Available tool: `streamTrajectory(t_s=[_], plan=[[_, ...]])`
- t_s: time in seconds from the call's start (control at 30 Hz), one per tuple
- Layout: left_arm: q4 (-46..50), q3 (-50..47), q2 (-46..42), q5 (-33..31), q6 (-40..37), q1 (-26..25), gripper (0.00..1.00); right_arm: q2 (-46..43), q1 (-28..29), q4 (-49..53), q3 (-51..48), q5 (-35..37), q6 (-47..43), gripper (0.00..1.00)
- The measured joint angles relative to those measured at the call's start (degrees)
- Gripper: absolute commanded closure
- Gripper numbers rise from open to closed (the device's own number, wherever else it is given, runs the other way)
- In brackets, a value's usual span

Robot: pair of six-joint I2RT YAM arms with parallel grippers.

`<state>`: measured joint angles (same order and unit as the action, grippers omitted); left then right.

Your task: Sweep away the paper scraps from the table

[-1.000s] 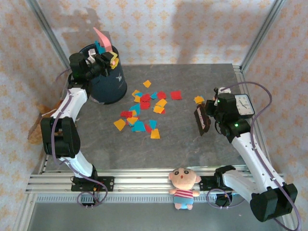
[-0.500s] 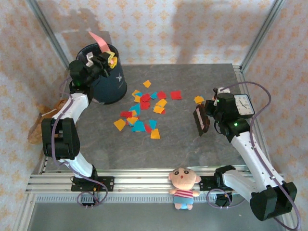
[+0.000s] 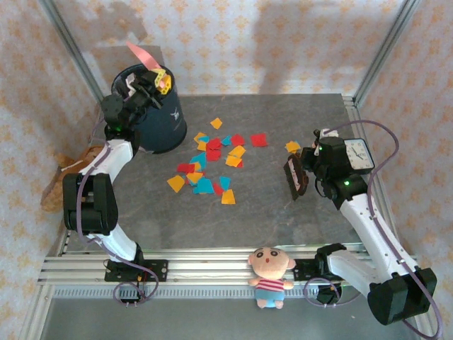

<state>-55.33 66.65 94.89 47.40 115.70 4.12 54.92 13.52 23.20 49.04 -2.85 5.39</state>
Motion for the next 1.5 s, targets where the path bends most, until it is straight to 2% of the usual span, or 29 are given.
streamTrajectory(t_s=[0.37, 0.5, 0.63, 0.8, 1.0, 1.1, 1.23, 1.37, 1.5], plan=[[-1.3, -0.3, 0.0, -0.2, -0.2, 0.0, 1.0, 0.0, 0.0, 0.0, -0.1, -0.3, 0.5, 1.0], [3.2, 0.7, 0.0, 1.4, -5.4, 0.0, 1.0, 0.0, 0.0, -0.1, -0.1, -1.1, 1.6, 1.0], [16.4, 4.1, -1.0, 3.8, -17.2, 0.0, 1.0, 0.1, 0.0, -1.2, -0.2, -2.7, 3.1, 1.0], [37.9, 9.4, -4.7, 5.1, -36.7, 0.0, 1.0, 1.4, 0.0, -3.9, -0.3, -6.5, 6.2, 1.0], [64.8, 18.1, -8.2, 3.8, -61.9, 0.0, 1.0, 5.3, 0.0, -8.3, -0.3, -15.3, 11.2, 1.0], [78.5, 22.4, -9.2, -0.5, -75.0, -0.1, 1.0, 8.0, 0.8, -10.5, -0.3, -19.6, 13.7, 1.0], [94.1, 26.4, -10.2, -7.9, -89.9, -0.8, 1.0, 11.6, 4.5, -12.8, -0.2, -23.2, 15.4, 1.0], [103.4, 26.6, -11.5, -13.1, -99.3, -1.3, 1.0, 16.4, 8.9, -14.9, 1.1, -25.5, 16.6, 1.0], [107.9, 24.9, -14.3, -16.6, -105.6, -2.4, 1.0, 21.1, 13.1, -19.5, 1.7, -26.8, 19.2, 1.0]])
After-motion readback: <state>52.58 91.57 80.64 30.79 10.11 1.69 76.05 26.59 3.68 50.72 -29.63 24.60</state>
